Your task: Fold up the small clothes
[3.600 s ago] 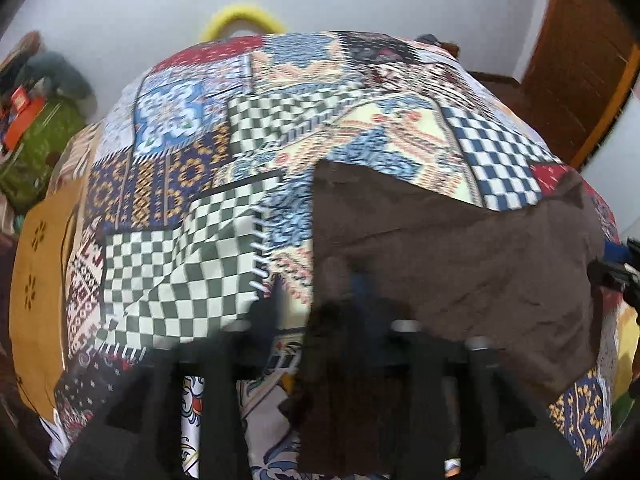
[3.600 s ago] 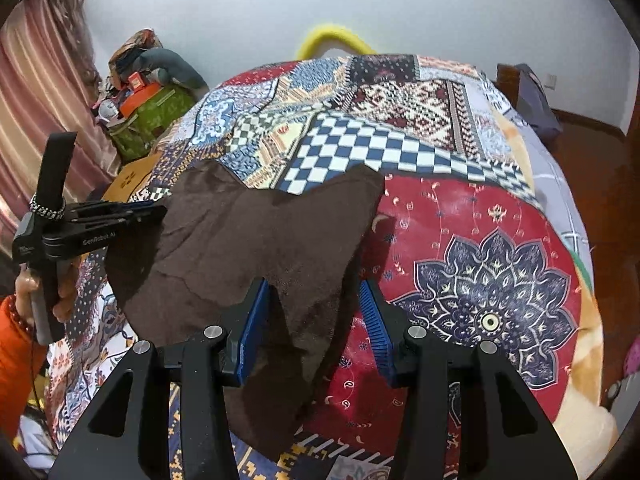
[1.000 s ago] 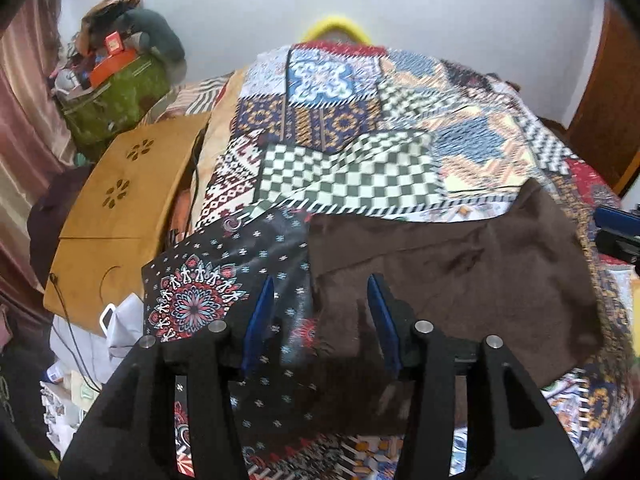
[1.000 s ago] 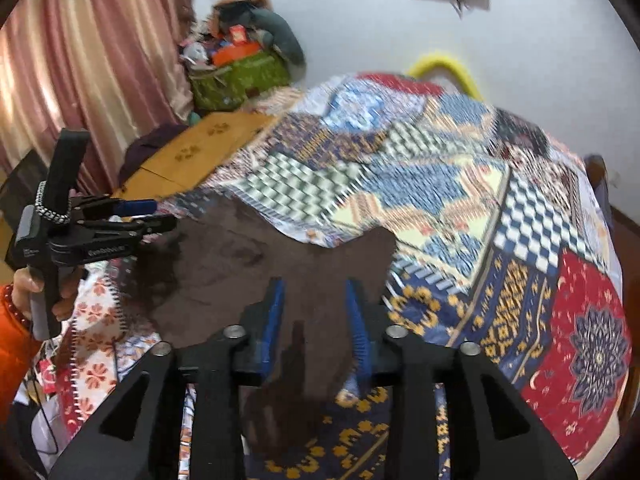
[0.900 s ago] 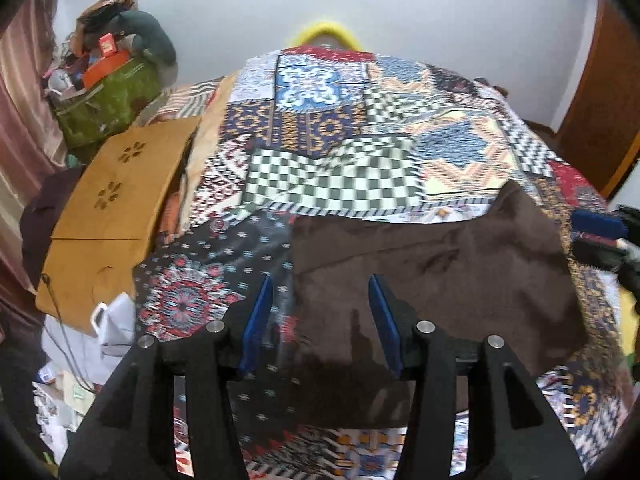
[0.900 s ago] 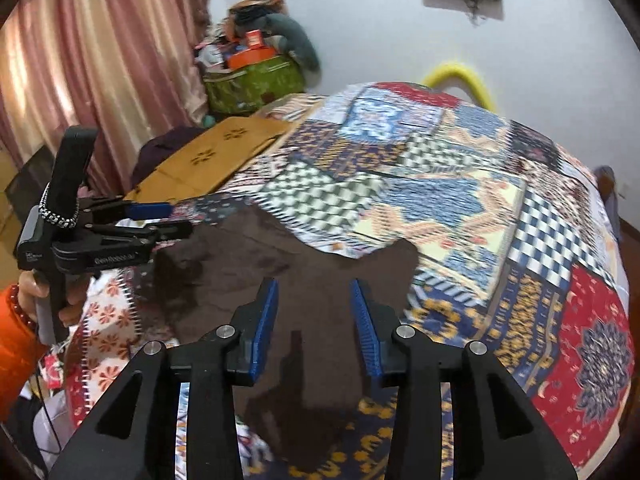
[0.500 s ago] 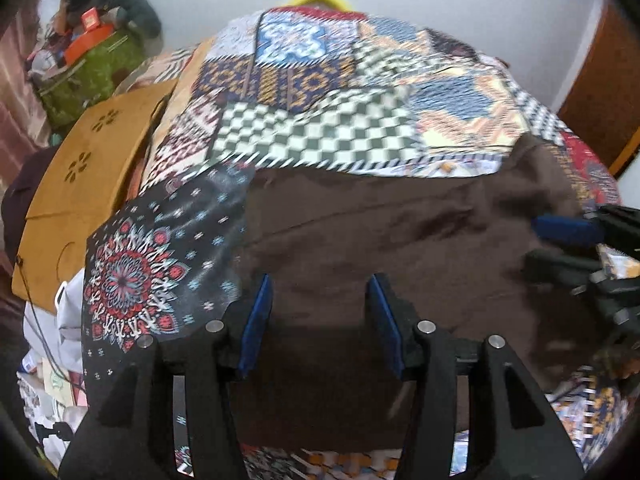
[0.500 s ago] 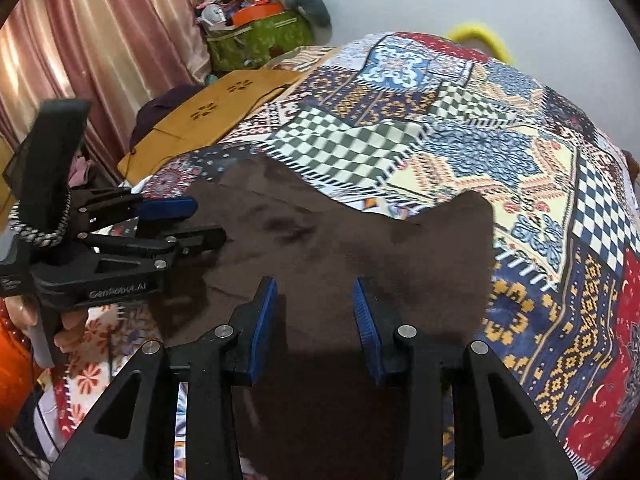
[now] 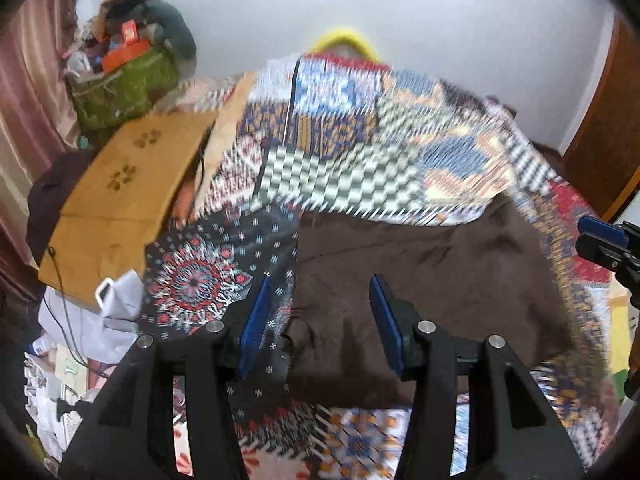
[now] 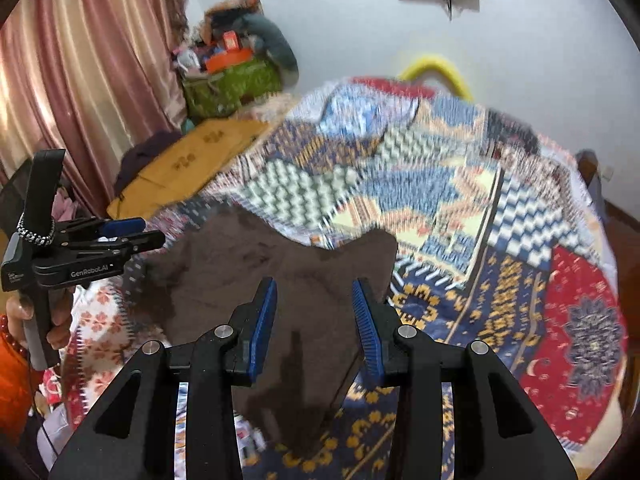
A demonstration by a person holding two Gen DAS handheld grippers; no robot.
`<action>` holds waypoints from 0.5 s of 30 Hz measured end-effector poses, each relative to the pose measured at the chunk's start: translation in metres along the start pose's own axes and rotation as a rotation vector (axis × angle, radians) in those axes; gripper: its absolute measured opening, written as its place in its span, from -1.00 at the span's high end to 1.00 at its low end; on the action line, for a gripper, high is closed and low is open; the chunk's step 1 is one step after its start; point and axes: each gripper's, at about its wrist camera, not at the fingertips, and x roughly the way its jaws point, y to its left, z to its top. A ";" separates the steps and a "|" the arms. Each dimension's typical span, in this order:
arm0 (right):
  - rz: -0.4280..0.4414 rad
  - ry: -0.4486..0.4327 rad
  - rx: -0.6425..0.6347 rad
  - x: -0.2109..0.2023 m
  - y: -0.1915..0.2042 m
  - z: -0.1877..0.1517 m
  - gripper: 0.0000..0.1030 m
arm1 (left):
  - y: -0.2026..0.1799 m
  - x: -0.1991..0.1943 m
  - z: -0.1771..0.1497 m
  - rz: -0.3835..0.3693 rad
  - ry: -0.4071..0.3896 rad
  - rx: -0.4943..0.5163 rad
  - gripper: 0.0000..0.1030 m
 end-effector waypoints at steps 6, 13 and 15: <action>0.001 -0.167 -0.037 -0.078 0.031 0.004 0.31 | -0.028 -0.097 -0.002 -0.016 -0.184 0.032 0.02; -0.005 -0.367 -0.074 -0.170 0.070 -0.016 0.31 | -0.063 -0.212 -0.035 -0.025 -0.420 0.064 0.02; -0.013 -0.410 -0.085 -0.189 0.080 -0.027 0.31 | -0.069 -0.238 -0.048 -0.036 -0.472 0.058 0.02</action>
